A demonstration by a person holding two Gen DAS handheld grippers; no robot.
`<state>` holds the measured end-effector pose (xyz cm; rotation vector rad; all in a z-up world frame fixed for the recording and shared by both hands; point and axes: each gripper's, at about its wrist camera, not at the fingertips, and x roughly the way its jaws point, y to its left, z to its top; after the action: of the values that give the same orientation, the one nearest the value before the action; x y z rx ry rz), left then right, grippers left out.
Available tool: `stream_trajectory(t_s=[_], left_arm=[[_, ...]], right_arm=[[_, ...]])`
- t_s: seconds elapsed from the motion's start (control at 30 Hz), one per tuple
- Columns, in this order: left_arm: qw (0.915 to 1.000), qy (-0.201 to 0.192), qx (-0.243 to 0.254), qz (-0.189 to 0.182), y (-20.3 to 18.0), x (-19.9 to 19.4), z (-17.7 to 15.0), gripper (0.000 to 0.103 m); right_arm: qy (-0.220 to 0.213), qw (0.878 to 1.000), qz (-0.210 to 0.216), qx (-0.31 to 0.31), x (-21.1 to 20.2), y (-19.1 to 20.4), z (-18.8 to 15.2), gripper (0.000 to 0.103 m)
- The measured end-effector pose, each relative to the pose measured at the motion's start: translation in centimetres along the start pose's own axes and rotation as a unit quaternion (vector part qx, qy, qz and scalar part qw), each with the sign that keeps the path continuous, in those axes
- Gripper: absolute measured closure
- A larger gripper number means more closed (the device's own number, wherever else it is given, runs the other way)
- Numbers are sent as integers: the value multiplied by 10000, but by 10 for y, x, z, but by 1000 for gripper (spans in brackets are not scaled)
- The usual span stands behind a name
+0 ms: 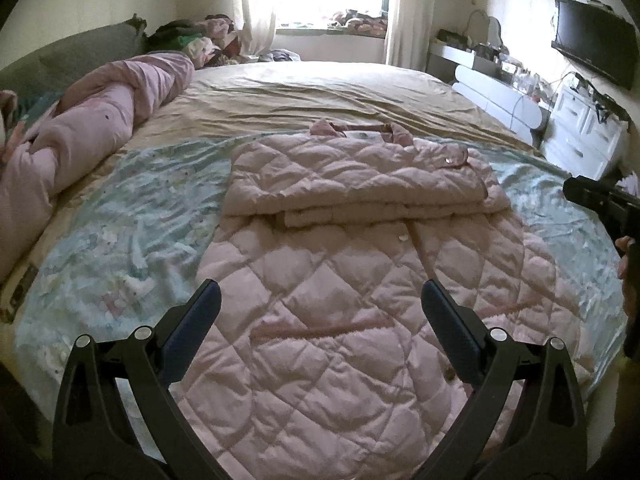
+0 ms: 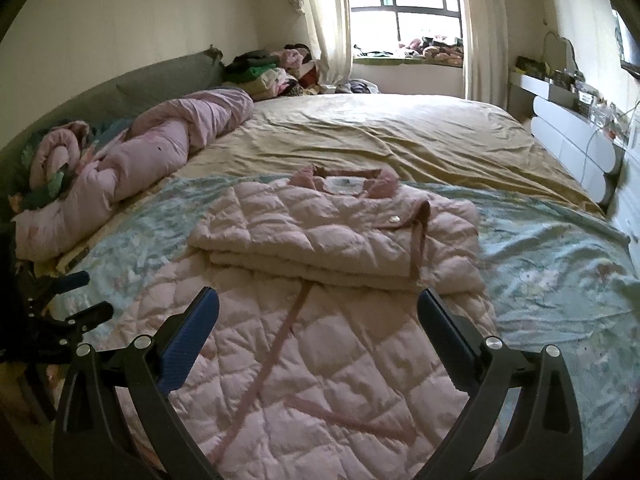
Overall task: Fold large clothes
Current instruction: 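Move both grippers back to the ribbed edge of the pink quilt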
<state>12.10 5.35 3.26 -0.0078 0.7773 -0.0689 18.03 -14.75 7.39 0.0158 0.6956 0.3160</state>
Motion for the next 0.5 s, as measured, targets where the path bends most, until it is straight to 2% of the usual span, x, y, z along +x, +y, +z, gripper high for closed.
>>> stream_trajectory(t_s=[0.5], left_arm=[[9996,150,181,122,-11,4,-31,9]], right_arm=[[462,9985,-292,101,-2,-32,-48,4]])
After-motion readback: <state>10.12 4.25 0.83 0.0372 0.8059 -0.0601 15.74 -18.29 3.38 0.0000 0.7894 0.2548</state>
